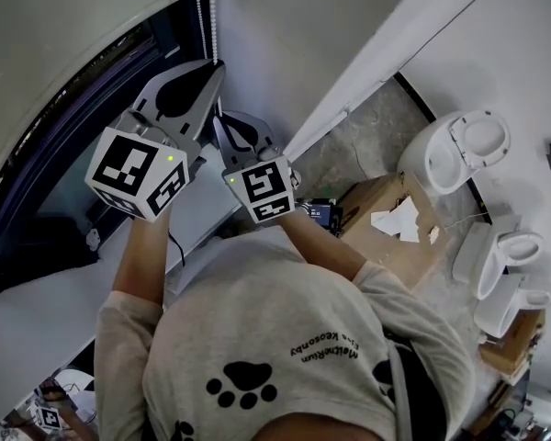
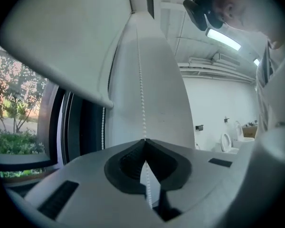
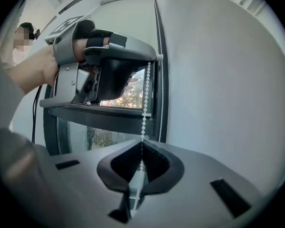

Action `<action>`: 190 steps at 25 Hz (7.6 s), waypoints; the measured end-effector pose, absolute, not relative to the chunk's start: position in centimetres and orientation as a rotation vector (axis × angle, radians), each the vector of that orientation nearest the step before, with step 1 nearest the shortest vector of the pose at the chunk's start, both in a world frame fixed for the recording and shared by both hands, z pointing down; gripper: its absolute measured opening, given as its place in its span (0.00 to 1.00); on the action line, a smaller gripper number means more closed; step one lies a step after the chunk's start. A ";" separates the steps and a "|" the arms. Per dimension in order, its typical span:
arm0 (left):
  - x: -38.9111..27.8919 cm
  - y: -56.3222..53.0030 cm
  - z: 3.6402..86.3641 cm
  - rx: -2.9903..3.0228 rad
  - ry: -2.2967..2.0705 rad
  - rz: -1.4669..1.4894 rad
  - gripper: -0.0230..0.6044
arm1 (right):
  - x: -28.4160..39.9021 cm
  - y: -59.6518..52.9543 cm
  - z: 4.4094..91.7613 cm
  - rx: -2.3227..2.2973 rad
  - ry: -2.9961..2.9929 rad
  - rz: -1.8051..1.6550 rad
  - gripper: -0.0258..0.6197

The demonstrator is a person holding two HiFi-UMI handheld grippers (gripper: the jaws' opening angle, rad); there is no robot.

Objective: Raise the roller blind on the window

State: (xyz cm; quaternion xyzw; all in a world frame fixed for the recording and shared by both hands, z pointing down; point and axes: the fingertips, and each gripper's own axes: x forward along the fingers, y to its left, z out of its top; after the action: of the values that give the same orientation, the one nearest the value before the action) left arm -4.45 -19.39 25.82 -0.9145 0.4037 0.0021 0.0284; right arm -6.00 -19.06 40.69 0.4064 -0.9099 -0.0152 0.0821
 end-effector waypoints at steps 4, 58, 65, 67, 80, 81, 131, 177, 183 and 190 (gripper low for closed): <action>-4.6 -19.4 28.6 -2.846 1.299 -0.005 0.05 | -5.7 -18.9 43.4 1.217 -2.677 -0.064 0.05; -4.8 -18.1 44.6 -2.972 1.455 -0.019 0.05 | -3.8 -16.1 54.0 1.110 -2.590 0.070 0.17; -4.6 -18.2 44.6 -2.984 1.403 -0.007 0.05 | -0.4 -15.4 42.9 1.353 -2.671 -0.023 0.17; -4.6 -18.1 44.6 -2.987 1.391 -0.011 0.05 | -1.0 -15.5 38.0 1.351 -2.763 -0.059 0.17; -3.6 -17.3 44.6 -3.005 1.369 0.003 0.05 | -5.4 -18.8 25.1 1.219 -2.928 -0.117 0.07; -3.6 -17.3 44.6 -3.003 1.371 0.004 0.05 | -5.4 -18.9 25.0 1.218 -2.926 -0.124 0.06; -6.0 -15.6 44.2 -3.063 1.364 -0.039 0.25 | -4.9 -19.4 37.6 1.135 -2.801 0.020 0.06; -4.7 -17.7 28.6 -3.065 1.131 0.195 0.05 | -6.2 -16.6 44.8 1.084 -2.684 0.063 0.06; -4.1 -17.2 32.5 -3.111 1.155 0.146 0.05 | -5.5 -16.2 48.7 1.079 -2.607 0.134 0.06; -3.6 -17.0 36.1 -3.158 1.188 0.110 0.05 | -4.9 -16.2 52.3 1.062 -2.528 0.213 0.06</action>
State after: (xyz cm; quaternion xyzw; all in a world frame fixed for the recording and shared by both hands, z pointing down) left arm -3.64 -17.03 36.10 -0.9290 0.3496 0.0323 -0.1171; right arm -4.86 -16.17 52.34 0.3786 -0.9017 0.0758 0.1944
